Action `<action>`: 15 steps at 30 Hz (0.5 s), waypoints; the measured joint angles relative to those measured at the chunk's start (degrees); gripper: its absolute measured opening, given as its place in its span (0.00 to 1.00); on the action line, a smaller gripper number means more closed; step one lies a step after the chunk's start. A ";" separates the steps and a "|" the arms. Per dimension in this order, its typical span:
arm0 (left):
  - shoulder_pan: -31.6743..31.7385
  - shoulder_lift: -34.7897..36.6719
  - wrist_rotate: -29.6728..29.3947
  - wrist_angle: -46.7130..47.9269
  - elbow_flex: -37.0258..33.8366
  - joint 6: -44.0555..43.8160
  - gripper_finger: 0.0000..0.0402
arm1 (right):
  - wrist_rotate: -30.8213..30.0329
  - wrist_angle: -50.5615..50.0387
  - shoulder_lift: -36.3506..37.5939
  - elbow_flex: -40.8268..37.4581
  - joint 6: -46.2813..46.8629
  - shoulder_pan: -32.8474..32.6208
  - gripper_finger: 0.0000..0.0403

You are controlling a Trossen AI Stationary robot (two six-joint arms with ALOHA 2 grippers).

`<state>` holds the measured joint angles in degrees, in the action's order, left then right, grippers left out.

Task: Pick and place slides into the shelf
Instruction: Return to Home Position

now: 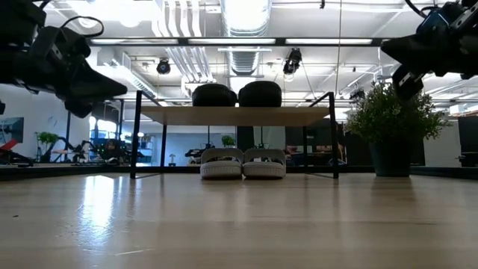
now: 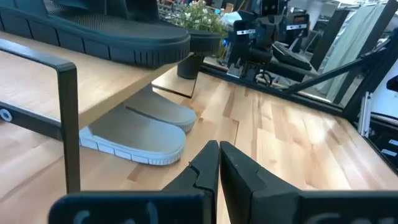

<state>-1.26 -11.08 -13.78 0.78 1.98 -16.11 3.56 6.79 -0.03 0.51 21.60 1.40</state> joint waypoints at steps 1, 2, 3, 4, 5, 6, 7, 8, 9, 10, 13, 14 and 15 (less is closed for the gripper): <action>0.00 -0.28 -0.02 -0.07 -0.02 -0.01 0.00 | -0.16 -0.49 -0.01 0.00 -0.14 -0.01 0.02; 0.00 -0.58 -0.02 -0.09 -0.02 0.00 0.00 | -0.18 -0.76 -0.13 0.00 -0.19 0.01 0.02; 0.00 -0.78 0.00 -0.09 -0.02 0.01 0.00 | -0.20 -0.82 -0.35 0.00 -0.19 -0.01 0.02; 0.00 -0.97 0.00 -0.13 -0.02 0.01 0.00 | -0.30 -0.79 -0.58 0.00 -0.20 -0.01 0.02; 0.00 -1.17 -0.02 -0.14 -0.02 0.01 0.00 | -0.38 -0.82 -0.70 0.00 -0.19 -0.02 0.02; 0.00 -1.39 -0.02 -0.14 -0.02 0.01 0.00 | -0.41 -0.84 -0.85 0.00 -0.19 0.01 0.02; 0.00 -1.60 0.00 -0.15 -0.02 0.01 0.00 | -0.42 -0.81 -0.94 0.00 -0.19 -0.01 0.02; 0.00 -1.73 0.00 -0.16 -0.02 0.01 0.00 | -0.51 -0.80 -1.12 0.00 -0.19 0.00 0.02; 0.00 -1.86 -0.02 -0.16 -0.02 0.01 0.00 | -0.59 -0.78 -1.26 0.00 -0.19 -0.01 0.02; 0.00 -2.02 0.00 -0.18 -0.02 0.01 0.00 | -0.60 -0.93 -1.27 0.00 -0.19 -0.01 0.02; 0.00 -2.40 0.00 -0.18 -0.02 0.01 0.00 | -0.60 -0.81 -1.26 0.00 -0.19 -0.01 0.02; 0.00 -2.51 0.00 -0.18 -0.02 0.02 0.00 | -0.60 -0.81 -1.25 0.00 -0.19 0.00 0.02; -0.01 -2.64 0.00 -0.20 -0.02 0.01 0.00 | -0.60 -0.81 -1.27 0.00 -0.19 -0.02 0.02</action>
<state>-1.26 -13.72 -13.78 0.58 1.96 -16.10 2.96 5.98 -1.30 0.51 21.41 1.39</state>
